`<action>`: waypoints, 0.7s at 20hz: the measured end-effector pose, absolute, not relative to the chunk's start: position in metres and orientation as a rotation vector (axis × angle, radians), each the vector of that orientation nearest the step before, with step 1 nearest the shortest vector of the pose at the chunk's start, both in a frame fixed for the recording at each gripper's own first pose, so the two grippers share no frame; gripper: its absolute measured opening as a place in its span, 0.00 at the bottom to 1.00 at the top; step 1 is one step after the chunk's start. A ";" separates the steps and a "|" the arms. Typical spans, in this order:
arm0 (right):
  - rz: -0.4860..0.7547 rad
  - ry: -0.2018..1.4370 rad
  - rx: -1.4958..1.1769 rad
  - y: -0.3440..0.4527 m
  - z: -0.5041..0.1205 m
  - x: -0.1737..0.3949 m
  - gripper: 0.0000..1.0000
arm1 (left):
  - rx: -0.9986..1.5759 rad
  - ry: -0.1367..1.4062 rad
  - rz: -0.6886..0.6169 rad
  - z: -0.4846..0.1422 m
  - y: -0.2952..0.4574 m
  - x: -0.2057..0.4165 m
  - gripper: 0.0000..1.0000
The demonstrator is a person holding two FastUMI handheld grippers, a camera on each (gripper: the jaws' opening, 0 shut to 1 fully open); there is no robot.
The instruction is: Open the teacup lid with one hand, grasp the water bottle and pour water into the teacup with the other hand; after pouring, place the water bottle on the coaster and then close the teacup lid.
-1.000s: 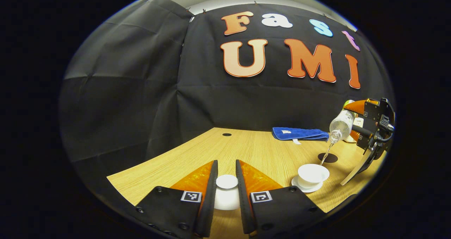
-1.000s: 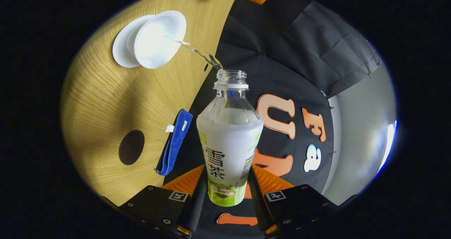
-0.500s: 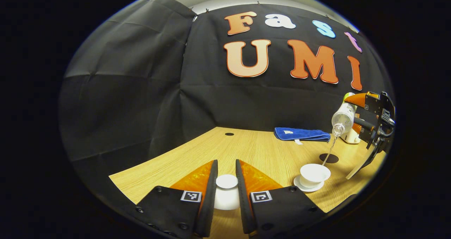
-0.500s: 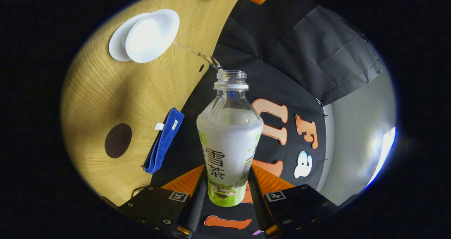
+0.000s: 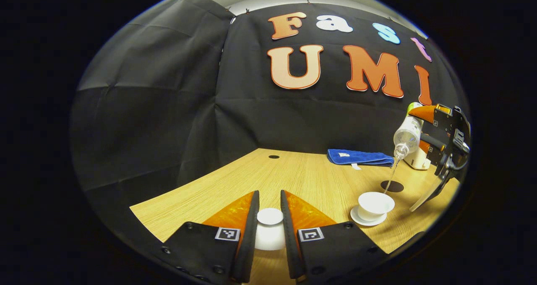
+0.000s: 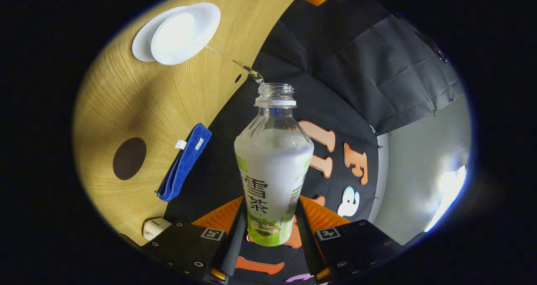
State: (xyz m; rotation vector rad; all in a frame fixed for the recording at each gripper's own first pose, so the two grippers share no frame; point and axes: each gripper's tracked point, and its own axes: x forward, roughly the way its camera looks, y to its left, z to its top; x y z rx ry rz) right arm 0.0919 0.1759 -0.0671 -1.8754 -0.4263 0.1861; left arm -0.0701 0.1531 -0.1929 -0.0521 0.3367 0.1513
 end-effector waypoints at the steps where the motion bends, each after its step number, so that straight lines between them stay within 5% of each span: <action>1: 0.197 -0.443 -1.898 0.181 -0.070 0.094 0.64 | -0.052 0.340 0.150 -0.195 0.152 -0.071 0.37; 14: 0.252 -0.535 -2.009 0.204 -0.092 0.088 0.64 | -0.044 0.350 0.159 -0.197 0.156 -0.076 0.36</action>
